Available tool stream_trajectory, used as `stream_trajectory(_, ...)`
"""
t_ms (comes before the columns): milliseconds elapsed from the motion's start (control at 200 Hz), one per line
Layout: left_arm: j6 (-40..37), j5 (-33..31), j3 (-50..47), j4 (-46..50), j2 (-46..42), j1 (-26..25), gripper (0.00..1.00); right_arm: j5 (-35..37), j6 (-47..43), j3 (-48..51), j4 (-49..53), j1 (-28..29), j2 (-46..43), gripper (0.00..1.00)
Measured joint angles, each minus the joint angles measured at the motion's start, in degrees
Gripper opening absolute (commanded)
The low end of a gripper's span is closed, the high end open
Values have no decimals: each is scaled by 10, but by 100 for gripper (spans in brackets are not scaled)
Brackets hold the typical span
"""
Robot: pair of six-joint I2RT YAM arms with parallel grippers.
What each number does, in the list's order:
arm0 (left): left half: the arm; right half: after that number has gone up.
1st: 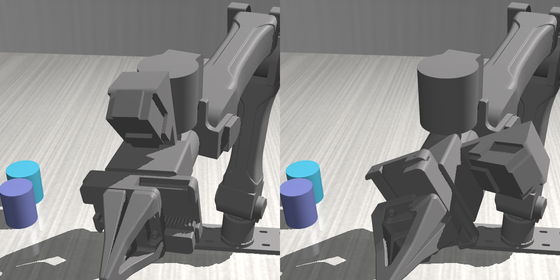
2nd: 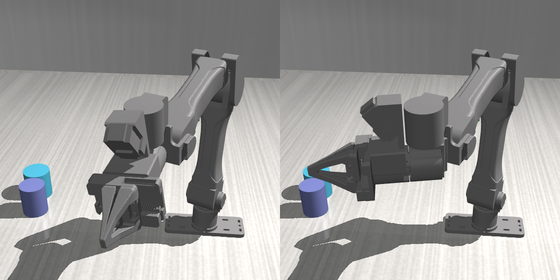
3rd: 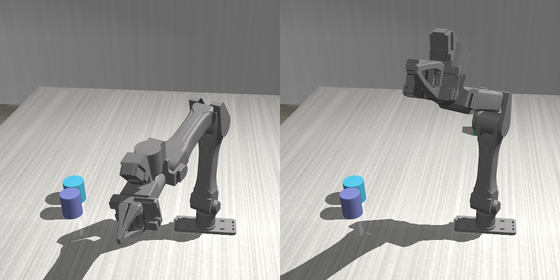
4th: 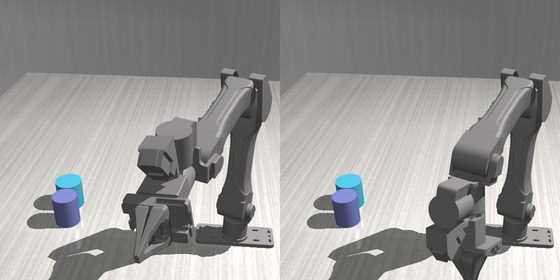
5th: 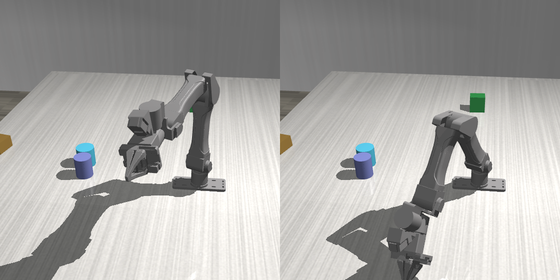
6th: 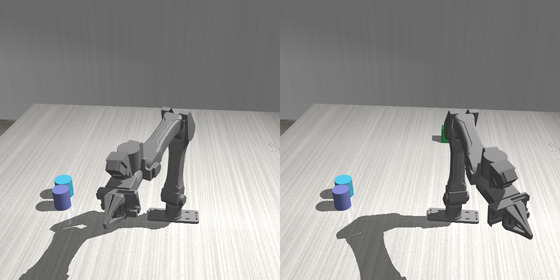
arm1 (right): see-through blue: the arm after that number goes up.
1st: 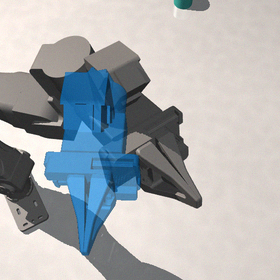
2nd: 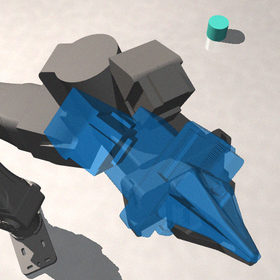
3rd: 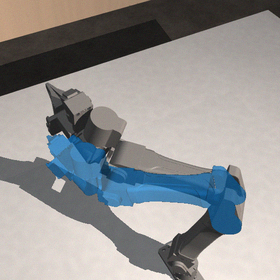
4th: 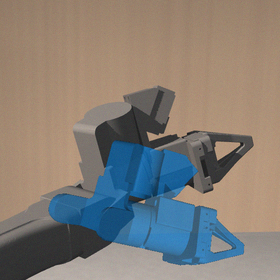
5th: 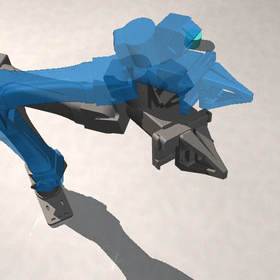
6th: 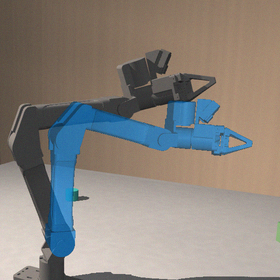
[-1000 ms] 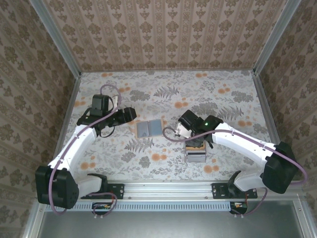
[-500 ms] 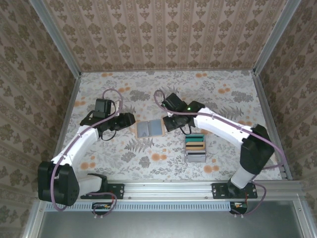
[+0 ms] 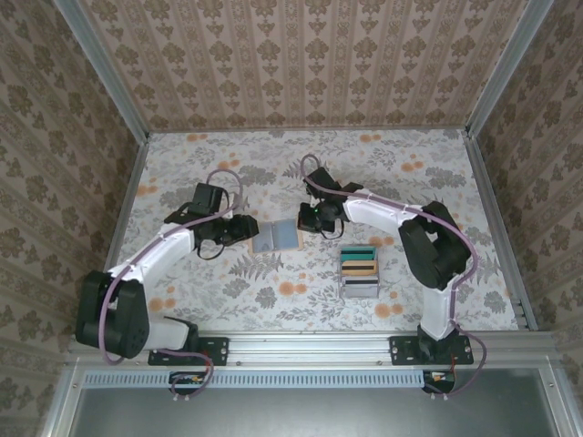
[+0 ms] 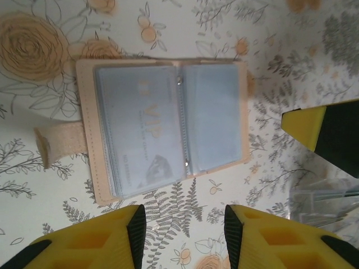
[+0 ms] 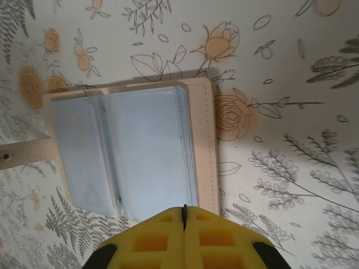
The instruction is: Take the credit cards out of the card holder
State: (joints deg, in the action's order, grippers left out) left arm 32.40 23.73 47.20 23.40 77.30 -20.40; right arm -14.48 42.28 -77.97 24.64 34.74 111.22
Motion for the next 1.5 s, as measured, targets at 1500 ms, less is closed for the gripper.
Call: stream_trajectory(1500, 2, -21, 39, -21, 177, -14, 39, 2, -7, -59, 79, 15, 81, 0)
